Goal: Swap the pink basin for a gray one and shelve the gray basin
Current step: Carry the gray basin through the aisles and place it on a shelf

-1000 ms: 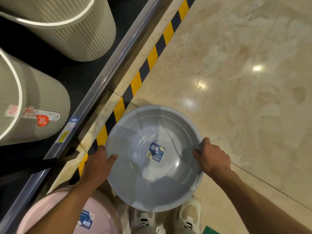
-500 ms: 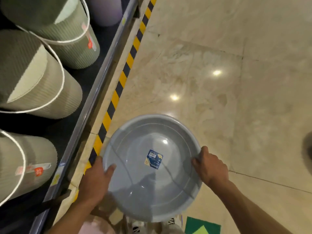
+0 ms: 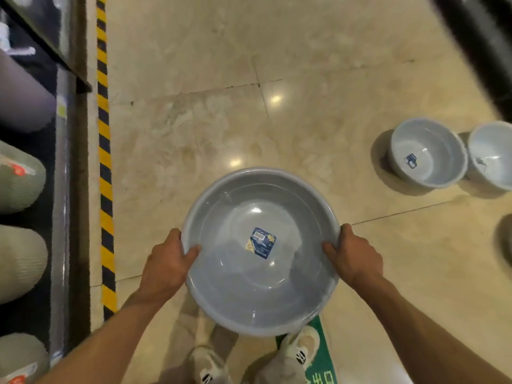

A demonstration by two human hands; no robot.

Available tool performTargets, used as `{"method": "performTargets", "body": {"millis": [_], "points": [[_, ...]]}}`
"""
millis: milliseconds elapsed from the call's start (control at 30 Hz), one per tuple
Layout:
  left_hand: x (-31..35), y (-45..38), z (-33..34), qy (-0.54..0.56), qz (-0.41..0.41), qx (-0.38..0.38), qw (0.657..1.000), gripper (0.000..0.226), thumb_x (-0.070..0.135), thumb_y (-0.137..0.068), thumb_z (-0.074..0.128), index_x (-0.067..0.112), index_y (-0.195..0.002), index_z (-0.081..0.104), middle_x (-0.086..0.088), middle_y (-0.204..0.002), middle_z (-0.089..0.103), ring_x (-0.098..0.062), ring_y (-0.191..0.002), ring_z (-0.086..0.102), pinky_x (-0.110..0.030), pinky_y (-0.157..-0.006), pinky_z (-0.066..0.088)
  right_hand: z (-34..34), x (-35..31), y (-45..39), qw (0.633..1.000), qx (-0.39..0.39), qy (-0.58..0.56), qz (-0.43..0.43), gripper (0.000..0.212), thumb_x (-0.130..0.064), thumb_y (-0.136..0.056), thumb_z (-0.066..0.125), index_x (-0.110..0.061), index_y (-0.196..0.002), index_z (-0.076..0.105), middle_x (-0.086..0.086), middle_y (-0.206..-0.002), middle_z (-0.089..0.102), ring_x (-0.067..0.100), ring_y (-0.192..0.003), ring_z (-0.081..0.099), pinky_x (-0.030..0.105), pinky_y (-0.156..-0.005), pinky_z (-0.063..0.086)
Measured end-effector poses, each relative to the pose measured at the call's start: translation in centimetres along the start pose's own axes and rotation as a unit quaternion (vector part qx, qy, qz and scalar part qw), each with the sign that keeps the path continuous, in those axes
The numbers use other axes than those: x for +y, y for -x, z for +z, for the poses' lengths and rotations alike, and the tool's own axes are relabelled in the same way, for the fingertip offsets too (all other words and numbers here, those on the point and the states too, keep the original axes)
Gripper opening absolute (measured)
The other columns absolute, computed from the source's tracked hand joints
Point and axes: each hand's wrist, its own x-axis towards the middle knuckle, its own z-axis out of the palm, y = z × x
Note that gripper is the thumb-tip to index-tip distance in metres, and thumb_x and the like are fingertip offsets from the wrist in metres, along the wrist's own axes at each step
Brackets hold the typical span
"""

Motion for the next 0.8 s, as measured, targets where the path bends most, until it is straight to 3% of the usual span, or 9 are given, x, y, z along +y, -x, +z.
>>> {"method": "performTargets", "body": {"millis": [233, 400, 500, 700, 800], "points": [[13.1, -2.1, 6.2, -0.078, 0.085, -0.051, 0.992, 0.035, 0.042, -0.089, 0.069, 0.020, -0.080, 0.043, 0.003, -0.066, 0.057, -0.015, -0.055, 0.054, -0.028, -0.047, 0.034, -3.5, 12.7, -0.6, 0.994, 0.021, -0.056, 0.087, 0.031, -0.048, -0.090, 0.049, -0.018, -0.096, 0.041, 0.001, -0.075, 0.055, 0.025, -0.063, 0.054, 0.032, -0.053, 0.039], [22.3, -2.9, 10.4, -0.126, 0.119, -0.116, 0.978, 0.036, 0.052, -0.090, 0.062, 0.018, -0.092, 0.050, 0.000, -0.078, 0.063, -0.021, -0.067, 0.062, -0.035, -0.056, 0.047, -5.8, 20.7, -1.2, 0.985, 0.024, -0.096, 0.143, 0.029, -0.045, -0.089, 0.050, -0.017, -0.091, 0.042, 0.002, -0.072, 0.055, 0.024, -0.061, 0.054, 0.034, -0.052, 0.043], [27.2, -3.8, 12.6, -0.134, 0.155, -0.125, 0.971, 0.035, 0.050, -0.091, 0.062, 0.017, -0.092, 0.051, 0.002, -0.078, 0.063, -0.017, -0.065, 0.062, -0.031, -0.053, 0.046, -7.4, 24.3, -2.4, 0.979, 0.021, -0.115, 0.169, 0.030, -0.046, -0.089, 0.051, -0.018, -0.094, 0.044, 0.002, -0.077, 0.057, 0.026, -0.066, 0.058, 0.038, -0.059, 0.051], [36.2, -6.8, 16.4, -0.146, 0.195, -0.140, 0.960, 0.034, 0.048, -0.091, 0.063, 0.017, -0.094, 0.050, 0.001, -0.080, 0.062, -0.017, -0.066, 0.062, -0.029, -0.051, 0.045, -9.8, 29.7, -5.2, 0.962, 0.052, -0.145, 0.224, 0.029, -0.046, -0.088, 0.053, -0.019, -0.090, 0.043, 0.000, -0.073, 0.055, 0.022, -0.061, 0.054, 0.032, -0.050, 0.037], [39.9, -8.9, 18.2, -0.164, 0.214, -0.142, 0.952, 0.033, 0.047, -0.090, 0.063, 0.018, -0.095, 0.048, 0.002, -0.080, 0.059, -0.015, -0.065, 0.059, -0.027, -0.049, 0.041, -10.9, 31.4, -7.2, 0.953, 0.055, -0.155, 0.253, 0.029, -0.046, -0.089, 0.053, -0.019, -0.093, 0.043, 0.000, -0.074, 0.054, 0.025, -0.063, 0.054, 0.033, -0.052, 0.038]]}}
